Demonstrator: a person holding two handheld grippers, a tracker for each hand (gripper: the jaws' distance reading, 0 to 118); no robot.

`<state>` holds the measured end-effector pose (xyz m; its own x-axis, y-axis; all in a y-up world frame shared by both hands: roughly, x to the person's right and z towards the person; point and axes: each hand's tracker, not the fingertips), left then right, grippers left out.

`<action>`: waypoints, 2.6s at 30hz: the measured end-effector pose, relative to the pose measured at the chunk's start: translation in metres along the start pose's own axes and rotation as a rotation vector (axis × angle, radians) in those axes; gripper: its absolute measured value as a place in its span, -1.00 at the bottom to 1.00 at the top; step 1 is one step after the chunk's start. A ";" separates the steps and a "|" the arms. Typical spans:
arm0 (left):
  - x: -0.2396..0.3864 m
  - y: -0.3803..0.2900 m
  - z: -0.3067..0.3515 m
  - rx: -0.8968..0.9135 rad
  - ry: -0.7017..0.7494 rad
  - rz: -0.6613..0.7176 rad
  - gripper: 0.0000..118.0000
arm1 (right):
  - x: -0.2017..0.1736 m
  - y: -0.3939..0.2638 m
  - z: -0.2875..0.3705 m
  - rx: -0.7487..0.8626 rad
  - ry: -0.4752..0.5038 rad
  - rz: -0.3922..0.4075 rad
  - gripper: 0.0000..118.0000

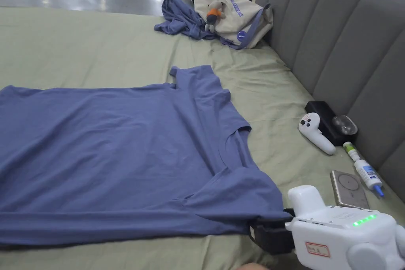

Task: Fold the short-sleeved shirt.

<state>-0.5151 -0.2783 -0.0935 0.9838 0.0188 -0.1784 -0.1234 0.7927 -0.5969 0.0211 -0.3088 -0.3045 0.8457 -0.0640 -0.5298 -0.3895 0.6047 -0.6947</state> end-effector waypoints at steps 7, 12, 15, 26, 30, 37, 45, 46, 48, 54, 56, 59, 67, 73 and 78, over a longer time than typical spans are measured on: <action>0.000 0.002 0.003 0.005 -0.004 0.018 -0.86 | -0.001 0.002 -0.001 -0.006 0.002 0.013 0.04; 0.004 -0.001 0.008 0.001 0.000 0.020 -0.86 | -0.020 0.002 0.016 0.055 -0.030 0.108 -0.75; 0.004 0.000 0.016 0.006 -0.008 0.019 -0.86 | -0.016 0.003 0.023 0.057 0.004 0.064 -0.75; 0.007 0.008 0.072 0.009 -0.067 0.067 -0.86 | -0.011 0.029 0.091 0.067 0.149 -0.026 -0.76; 0.000 0.041 0.057 0.062 -0.082 0.090 -0.86 | -0.010 0.071 0.088 0.083 0.152 -0.005 -0.76; -0.027 0.090 -0.012 0.079 -0.082 0.187 -0.86 | -0.003 0.143 0.033 0.110 0.138 -0.001 -0.76; -0.041 0.106 -0.078 0.042 -0.042 0.247 -0.86 | 0.007 0.178 -0.029 0.159 0.113 -0.091 -0.76; -0.045 0.105 -0.088 0.008 -0.032 0.257 -0.86 | 0.007 0.181 -0.037 0.149 0.112 -0.094 -0.76; -0.048 0.102 -0.103 -0.058 -0.023 0.285 -0.86 | 0.006 0.184 -0.051 0.122 0.105 -0.095 -0.76; -0.044 0.093 -0.126 -0.085 0.000 0.256 -0.86 | 0.001 0.180 -0.075 0.104 0.056 -0.076 -0.76; -0.037 0.094 -0.131 -0.083 0.027 0.196 -0.86 | -0.001 0.178 -0.079 0.121 0.038 -0.069 -0.76; -0.032 0.089 -0.139 -0.071 0.036 0.143 -0.69 | -0.003 0.173 -0.087 0.118 0.006 -0.049 -0.75; -0.043 0.091 -0.121 0.001 0.015 0.193 0.50 | -0.002 0.164 -0.084 0.214 -0.085 -0.004 0.56; -0.016 0.089 0.016 0.374 0.090 0.068 0.50 | -0.023 0.127 0.059 0.650 -0.085 -0.025 0.56; 0.009 0.039 0.099 0.437 0.043 0.077 -0.12 | -0.049 0.056 0.127 0.748 -0.147 0.009 0.14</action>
<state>-0.4980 -0.1866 -0.0412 0.9664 0.0701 -0.2471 -0.1207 0.9732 -0.1959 0.0038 -0.1709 -0.2558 0.9038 0.0187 -0.4275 -0.0903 0.9849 -0.1479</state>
